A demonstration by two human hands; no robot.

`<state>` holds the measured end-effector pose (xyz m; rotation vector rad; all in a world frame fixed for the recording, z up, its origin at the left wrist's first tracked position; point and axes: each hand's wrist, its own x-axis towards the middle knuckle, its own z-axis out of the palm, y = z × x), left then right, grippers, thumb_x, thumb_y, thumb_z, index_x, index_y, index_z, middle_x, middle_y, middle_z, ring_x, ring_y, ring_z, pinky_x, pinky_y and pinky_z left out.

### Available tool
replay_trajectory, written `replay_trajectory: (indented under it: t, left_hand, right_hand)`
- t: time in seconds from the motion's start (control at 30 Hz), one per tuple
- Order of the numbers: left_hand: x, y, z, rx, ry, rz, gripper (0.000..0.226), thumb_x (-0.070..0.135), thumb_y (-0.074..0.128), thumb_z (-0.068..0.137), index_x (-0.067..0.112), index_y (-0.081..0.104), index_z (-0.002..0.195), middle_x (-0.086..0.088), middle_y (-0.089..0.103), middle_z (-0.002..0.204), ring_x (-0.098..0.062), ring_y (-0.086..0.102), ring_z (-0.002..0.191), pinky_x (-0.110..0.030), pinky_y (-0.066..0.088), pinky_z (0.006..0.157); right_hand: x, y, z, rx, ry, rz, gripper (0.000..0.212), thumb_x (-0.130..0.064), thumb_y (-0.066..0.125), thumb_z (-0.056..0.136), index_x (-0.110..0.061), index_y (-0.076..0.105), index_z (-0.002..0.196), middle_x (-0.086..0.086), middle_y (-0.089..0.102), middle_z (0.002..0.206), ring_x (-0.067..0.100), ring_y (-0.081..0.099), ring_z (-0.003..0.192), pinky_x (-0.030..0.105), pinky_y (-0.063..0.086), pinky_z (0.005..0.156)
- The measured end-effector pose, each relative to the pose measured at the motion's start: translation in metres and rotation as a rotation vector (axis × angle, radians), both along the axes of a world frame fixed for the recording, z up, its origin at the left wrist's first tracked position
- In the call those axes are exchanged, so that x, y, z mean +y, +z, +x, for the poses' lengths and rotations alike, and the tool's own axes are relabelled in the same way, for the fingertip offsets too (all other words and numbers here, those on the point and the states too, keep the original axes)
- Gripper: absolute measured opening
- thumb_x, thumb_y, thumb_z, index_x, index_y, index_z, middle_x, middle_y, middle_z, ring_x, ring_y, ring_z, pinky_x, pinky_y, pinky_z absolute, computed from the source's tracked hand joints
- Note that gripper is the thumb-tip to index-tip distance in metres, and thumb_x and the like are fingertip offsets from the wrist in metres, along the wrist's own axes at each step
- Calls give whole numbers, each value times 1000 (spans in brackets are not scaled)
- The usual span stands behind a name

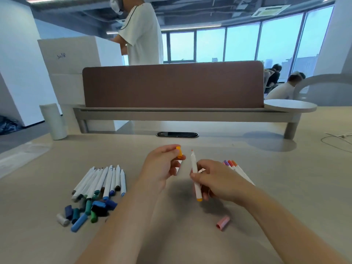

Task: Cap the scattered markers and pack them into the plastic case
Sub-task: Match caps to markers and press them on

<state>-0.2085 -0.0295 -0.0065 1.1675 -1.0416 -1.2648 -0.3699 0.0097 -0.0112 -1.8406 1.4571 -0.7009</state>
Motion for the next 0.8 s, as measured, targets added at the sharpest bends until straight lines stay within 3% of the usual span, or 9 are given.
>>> replay_trajectory:
  t: [0.07, 0.3, 0.43, 0.63, 0.8]
  left_hand:
    - [1, 1, 0, 25, 10, -6, 13, 7, 59, 95, 10, 67, 104, -6, 73, 70, -18, 56, 61, -33, 44, 60]
    - [1, 0, -1, -27, 8, -11, 13, 10, 59, 96, 12, 67, 105, -8, 76, 81, -22, 63, 71, -37, 50, 70]
    - [-1, -2, -2, -59, -12, -31, 12, 11, 60, 95, 13, 68, 104, -10, 76, 82, -22, 63, 70, -38, 49, 68]
    - [-5, -7, -6, -211, -36, -92, 10, 13, 63, 92, 14, 69, 99, -12, 76, 88, -20, 69, 67, -31, 47, 61]
    - [0, -9, -14, -307, -23, -115, 8, 13, 62, 92, 15, 68, 96, -7, 75, 89, -19, 73, 77, -29, 46, 58]
  right_hand:
    - [2, 1, 2, 45, 47, 13, 16, -34, 53, 100, -22, 59, 92, -1, 68, 69, 10, 62, 53, 21, 49, 56]
    - [-2, -2, 2, 99, 69, 36, 18, -36, 55, 99, -21, 64, 101, 1, 69, 77, 8, 61, 54, 20, 53, 60]
    - [-3, -3, 2, 109, 56, 24, 16, -36, 55, 99, -23, 63, 98, -5, 65, 74, 4, 58, 50, 15, 48, 55]
    - [-5, 0, 1, 133, 7, -60, 27, -36, 54, 99, -16, 72, 97, 2, 69, 85, 12, 62, 68, 27, 52, 71]
    - [-6, 0, 0, 120, -2, -38, 22, -34, 58, 97, -17, 68, 105, 4, 71, 94, 20, 70, 85, 39, 58, 87]
